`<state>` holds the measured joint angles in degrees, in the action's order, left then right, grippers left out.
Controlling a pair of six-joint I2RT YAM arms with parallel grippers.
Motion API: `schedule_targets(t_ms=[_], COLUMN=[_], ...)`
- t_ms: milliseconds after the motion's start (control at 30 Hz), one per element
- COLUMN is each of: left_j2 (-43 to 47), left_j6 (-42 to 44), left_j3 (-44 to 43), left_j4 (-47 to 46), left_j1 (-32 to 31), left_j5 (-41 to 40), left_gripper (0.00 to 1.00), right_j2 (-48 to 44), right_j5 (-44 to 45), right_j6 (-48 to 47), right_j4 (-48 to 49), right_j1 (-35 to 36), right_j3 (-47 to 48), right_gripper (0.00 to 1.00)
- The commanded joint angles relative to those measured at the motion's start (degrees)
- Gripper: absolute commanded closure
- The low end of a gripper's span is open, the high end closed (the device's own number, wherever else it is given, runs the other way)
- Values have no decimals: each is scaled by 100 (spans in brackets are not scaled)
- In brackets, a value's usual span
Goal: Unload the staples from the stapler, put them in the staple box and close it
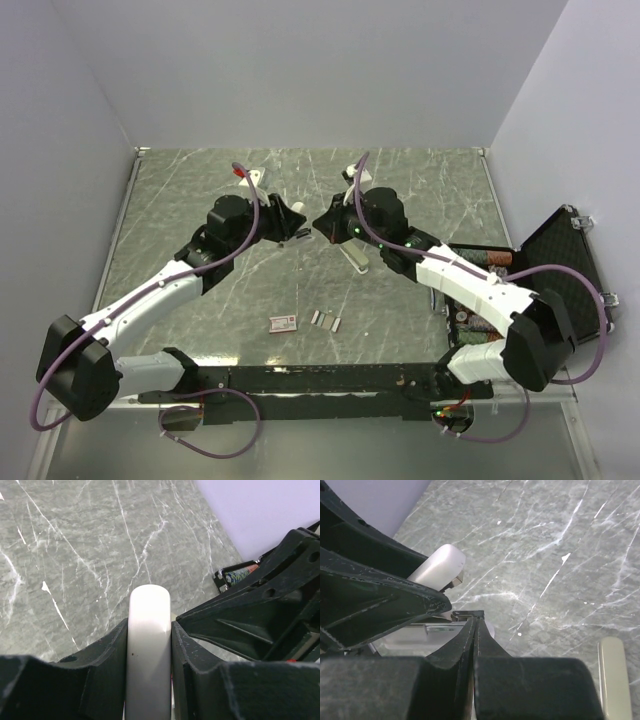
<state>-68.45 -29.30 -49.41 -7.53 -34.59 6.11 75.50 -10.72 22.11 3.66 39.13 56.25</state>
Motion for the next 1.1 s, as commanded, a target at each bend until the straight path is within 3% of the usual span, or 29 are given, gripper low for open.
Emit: schedule_targets(t_ms=[0, 500, 1067], left_j2=[165, 103, -485], left_j6=[-199, -419, -384], left_j3=[10, 89, 177], left_j4=[-477, -767, -1452], left_j1=[-13, -13, -22], left_j5=[-75, 31, -900], left_gripper=[99, 99, 99], right_j2=[78, 658, 1124], right_j5=[-123, -685, -1449], right_j6=[101, 206, 619], right_j4=[469, 715, 1233], right_j1=[33, 24, 33], right_j3=[316, 518, 229], right_gripper=[100, 100, 100])
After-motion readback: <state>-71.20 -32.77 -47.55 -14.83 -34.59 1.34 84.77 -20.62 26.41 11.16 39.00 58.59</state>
